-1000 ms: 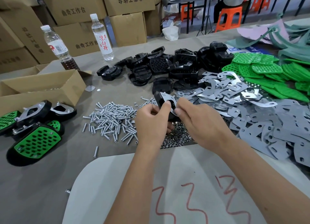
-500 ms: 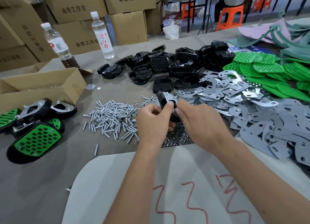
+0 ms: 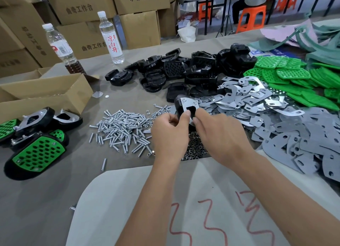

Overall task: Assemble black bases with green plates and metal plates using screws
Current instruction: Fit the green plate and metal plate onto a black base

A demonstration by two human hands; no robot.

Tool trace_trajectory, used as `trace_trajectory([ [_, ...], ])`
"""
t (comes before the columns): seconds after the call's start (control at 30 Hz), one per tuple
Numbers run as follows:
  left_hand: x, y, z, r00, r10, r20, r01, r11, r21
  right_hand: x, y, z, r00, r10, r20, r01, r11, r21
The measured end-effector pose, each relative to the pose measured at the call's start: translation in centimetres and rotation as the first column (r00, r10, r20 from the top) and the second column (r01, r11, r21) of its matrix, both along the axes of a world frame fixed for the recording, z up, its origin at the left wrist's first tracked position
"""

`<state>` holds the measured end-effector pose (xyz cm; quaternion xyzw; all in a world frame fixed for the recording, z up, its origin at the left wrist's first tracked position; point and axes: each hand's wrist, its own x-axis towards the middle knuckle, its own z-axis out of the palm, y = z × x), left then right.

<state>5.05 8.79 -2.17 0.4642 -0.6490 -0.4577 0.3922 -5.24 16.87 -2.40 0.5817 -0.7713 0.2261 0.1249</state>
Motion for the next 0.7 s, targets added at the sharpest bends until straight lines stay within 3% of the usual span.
trace_trajectory([
  [0.13,0.2,0.4,0.3,1.000,-0.011,-0.010,0.011,1.000,0.001,0.1,-0.2,-0.2,0.994,-0.103,0.047,0.104,0.995,-0.007],
  [0.23,0.3,0.6,0.7,0.997,0.008,-0.074,-0.003,0.998,0.067,-0.2,0.1,0.2,0.988,0.028,0.155,0.007,0.975,-0.220],
  [0.3,0.6,0.2,1.3,0.974,0.029,-0.225,0.020,0.977,0.211,-1.0,0.4,0.5,0.969,0.162,0.187,-0.101,0.949,-0.299],
  [0.4,1.7,-0.8,2.4,0.914,-0.027,-0.404,0.221,0.870,0.440,-1.9,0.5,0.3,0.944,0.276,0.181,-0.218,0.933,-0.287],
  [0.53,2.5,-1.4,2.7,0.893,-0.101,-0.439,0.365,0.732,0.574,-1.9,0.3,0.0,0.905,0.382,0.189,-0.301,0.886,-0.353],
  [0.63,2.7,-1.4,2.7,0.899,-0.144,-0.414,0.367,0.764,0.530,-1.4,0.1,-0.1,0.876,0.428,0.224,-0.312,0.855,-0.414],
  [0.7,2.7,-1.3,2.7,0.937,-0.139,-0.319,0.277,0.852,0.445,-1.1,0.0,-0.2,0.857,0.429,0.284,-0.266,0.842,-0.470],
])
